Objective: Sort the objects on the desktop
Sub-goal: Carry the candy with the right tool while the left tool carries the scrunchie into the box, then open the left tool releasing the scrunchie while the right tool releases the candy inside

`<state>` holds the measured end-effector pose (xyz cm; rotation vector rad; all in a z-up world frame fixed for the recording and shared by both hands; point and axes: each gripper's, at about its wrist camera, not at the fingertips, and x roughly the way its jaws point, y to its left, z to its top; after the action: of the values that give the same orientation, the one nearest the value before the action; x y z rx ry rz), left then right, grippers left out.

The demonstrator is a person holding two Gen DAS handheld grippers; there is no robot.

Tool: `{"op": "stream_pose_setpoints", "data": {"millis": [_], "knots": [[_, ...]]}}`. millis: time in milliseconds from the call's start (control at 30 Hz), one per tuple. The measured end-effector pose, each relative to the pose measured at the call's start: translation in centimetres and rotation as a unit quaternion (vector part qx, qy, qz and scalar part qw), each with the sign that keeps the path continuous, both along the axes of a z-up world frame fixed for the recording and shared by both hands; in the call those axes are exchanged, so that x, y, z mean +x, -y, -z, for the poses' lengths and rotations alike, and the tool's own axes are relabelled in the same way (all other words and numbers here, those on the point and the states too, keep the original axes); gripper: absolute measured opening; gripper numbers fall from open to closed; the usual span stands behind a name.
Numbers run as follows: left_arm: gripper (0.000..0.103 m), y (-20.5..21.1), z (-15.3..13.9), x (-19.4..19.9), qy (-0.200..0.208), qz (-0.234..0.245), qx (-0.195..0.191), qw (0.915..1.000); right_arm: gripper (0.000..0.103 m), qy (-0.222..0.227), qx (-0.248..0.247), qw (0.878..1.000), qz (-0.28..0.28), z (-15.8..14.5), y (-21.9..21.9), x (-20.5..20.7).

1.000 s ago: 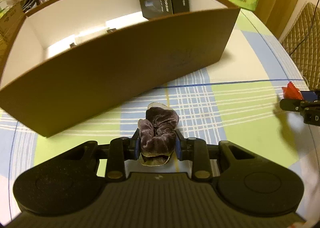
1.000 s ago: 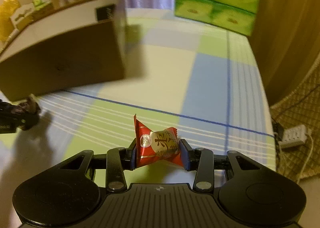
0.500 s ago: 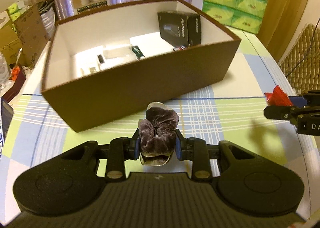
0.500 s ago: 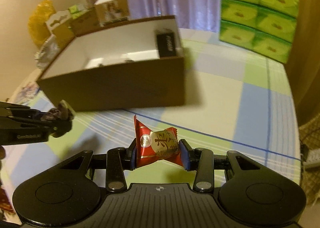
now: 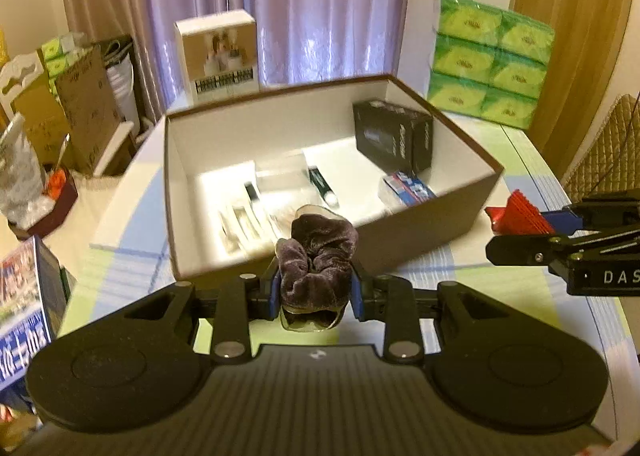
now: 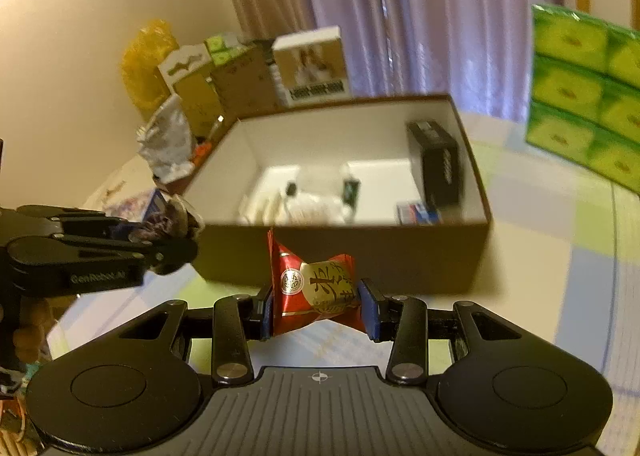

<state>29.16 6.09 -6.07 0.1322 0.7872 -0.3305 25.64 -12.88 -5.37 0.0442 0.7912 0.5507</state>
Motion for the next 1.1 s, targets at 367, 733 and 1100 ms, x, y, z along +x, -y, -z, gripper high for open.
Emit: {"op": "stream_pose_setpoints", "data": {"millis": [367,733,1100], "knots": [[0.027,-0.4,-1.3,9.3,0.007,-0.005,0.003,1.0000,0.039,0.039,-0.027,0.999,-0.004,-1.0,-4.0,8.6],[0.028,-0.6,1.8,17.9,-0.031,-0.018,0.038,0.9986,0.039,0.034,-0.081,0.996,-0.011,2.0,-6.4,16.6],[0.032,-0.3,4.8,23.5,-0.052,-0.019,0.068,0.9961,0.039,0.025,-0.097,0.995,-0.013,3.7,-6.6,20.2]]}}
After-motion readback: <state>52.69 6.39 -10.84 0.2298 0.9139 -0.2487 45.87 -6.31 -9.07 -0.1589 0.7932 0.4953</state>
